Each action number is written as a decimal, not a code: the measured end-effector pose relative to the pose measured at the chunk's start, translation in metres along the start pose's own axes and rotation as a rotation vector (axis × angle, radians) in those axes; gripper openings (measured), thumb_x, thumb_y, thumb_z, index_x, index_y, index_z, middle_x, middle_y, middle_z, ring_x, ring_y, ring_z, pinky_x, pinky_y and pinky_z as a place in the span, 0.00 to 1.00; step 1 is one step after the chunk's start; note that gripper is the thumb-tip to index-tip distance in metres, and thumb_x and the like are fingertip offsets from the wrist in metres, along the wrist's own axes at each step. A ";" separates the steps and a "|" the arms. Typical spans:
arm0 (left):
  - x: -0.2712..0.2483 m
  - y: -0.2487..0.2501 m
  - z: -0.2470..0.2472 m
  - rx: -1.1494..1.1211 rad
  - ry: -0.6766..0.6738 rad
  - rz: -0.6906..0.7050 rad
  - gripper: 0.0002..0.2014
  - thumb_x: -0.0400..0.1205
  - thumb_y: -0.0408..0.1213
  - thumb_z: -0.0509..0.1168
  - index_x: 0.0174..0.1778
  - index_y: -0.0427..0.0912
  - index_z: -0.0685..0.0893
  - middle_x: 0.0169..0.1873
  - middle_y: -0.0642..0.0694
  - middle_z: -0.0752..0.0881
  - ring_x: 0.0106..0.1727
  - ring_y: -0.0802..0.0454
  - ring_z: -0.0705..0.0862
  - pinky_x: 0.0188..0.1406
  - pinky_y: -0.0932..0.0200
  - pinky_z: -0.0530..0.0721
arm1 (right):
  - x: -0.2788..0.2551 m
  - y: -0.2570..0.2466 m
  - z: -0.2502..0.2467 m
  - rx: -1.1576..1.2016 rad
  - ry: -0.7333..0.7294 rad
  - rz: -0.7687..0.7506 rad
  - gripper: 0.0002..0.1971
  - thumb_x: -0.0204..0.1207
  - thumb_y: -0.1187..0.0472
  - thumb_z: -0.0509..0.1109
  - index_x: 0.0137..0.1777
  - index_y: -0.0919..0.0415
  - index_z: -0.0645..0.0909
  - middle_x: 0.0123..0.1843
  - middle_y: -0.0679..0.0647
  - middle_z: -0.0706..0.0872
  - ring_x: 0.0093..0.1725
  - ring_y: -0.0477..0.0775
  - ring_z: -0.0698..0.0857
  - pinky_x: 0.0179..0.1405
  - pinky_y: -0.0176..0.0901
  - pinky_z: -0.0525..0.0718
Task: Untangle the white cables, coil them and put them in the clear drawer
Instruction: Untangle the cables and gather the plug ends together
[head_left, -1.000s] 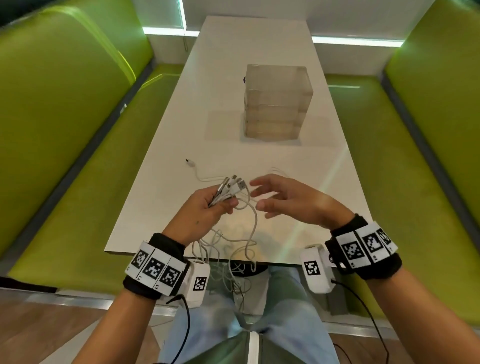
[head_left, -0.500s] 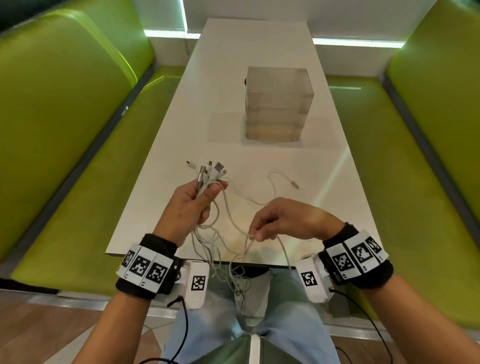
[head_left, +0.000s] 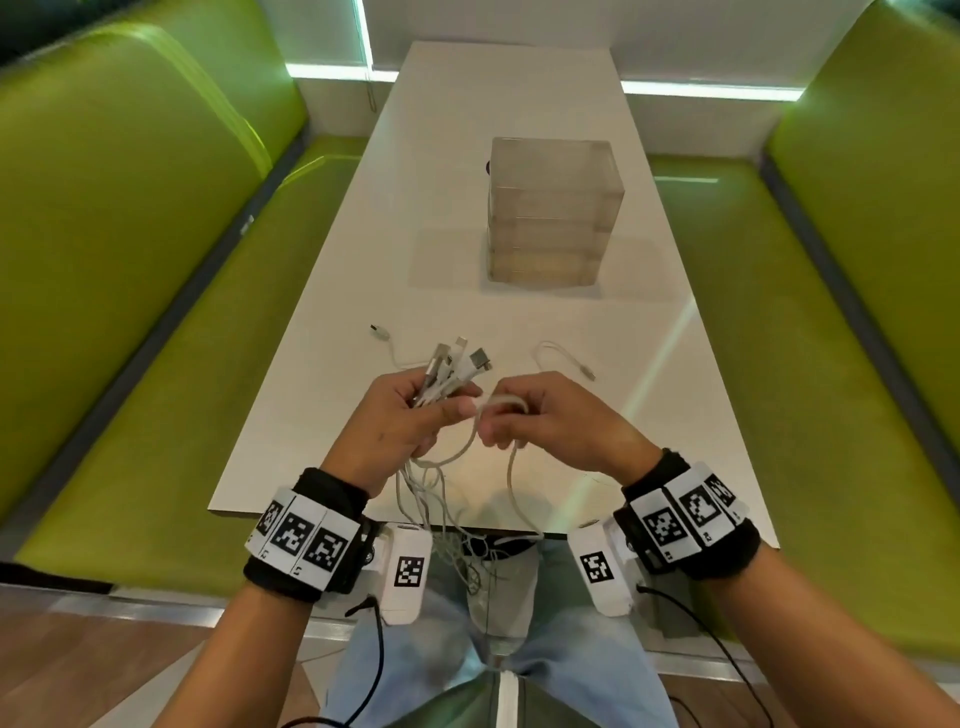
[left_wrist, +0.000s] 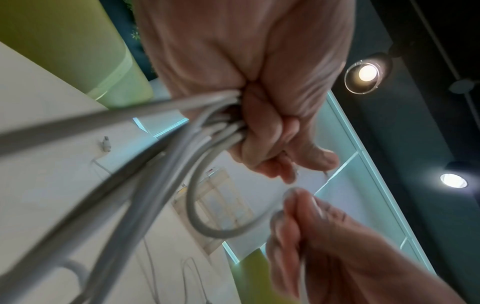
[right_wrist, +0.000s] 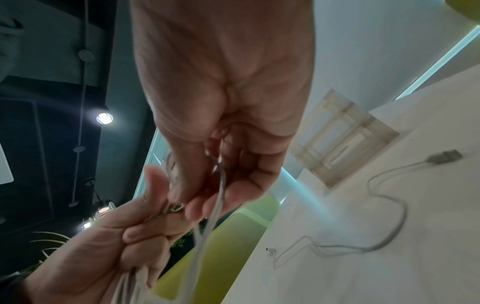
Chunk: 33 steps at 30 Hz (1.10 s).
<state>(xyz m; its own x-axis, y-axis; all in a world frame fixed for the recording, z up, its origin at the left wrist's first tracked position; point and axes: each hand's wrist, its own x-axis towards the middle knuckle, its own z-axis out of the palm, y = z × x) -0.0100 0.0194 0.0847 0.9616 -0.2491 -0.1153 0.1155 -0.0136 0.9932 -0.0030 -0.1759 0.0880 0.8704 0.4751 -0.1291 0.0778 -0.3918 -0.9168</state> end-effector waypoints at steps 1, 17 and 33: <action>0.001 0.000 -0.003 -0.036 0.046 0.011 0.11 0.69 0.40 0.72 0.43 0.37 0.87 0.22 0.50 0.72 0.20 0.55 0.62 0.17 0.64 0.59 | -0.002 0.001 -0.001 0.002 -0.048 0.022 0.02 0.75 0.67 0.72 0.43 0.66 0.86 0.37 0.54 0.89 0.37 0.49 0.86 0.42 0.45 0.85; 0.007 0.011 -0.012 -0.367 0.215 0.090 0.11 0.82 0.45 0.59 0.37 0.43 0.74 0.19 0.55 0.66 0.18 0.61 0.60 0.14 0.69 0.58 | 0.036 0.077 -0.059 -0.637 0.148 0.439 0.24 0.80 0.63 0.65 0.75 0.59 0.68 0.70 0.64 0.72 0.66 0.63 0.77 0.66 0.48 0.75; 0.019 0.011 0.009 -0.268 0.128 0.127 0.13 0.79 0.44 0.60 0.42 0.38 0.84 0.30 0.48 0.86 0.36 0.52 0.85 0.36 0.62 0.83 | 0.016 -0.022 -0.053 -0.526 0.100 -0.351 0.16 0.67 0.84 0.64 0.35 0.64 0.86 0.42 0.52 0.82 0.40 0.48 0.82 0.40 0.25 0.75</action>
<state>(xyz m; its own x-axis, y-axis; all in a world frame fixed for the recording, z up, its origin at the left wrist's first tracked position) 0.0074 0.0061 0.0935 0.9940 -0.1088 -0.0088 0.0380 0.2697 0.9622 0.0348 -0.2017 0.1265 0.7890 0.5794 0.2044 0.5727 -0.5729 -0.5863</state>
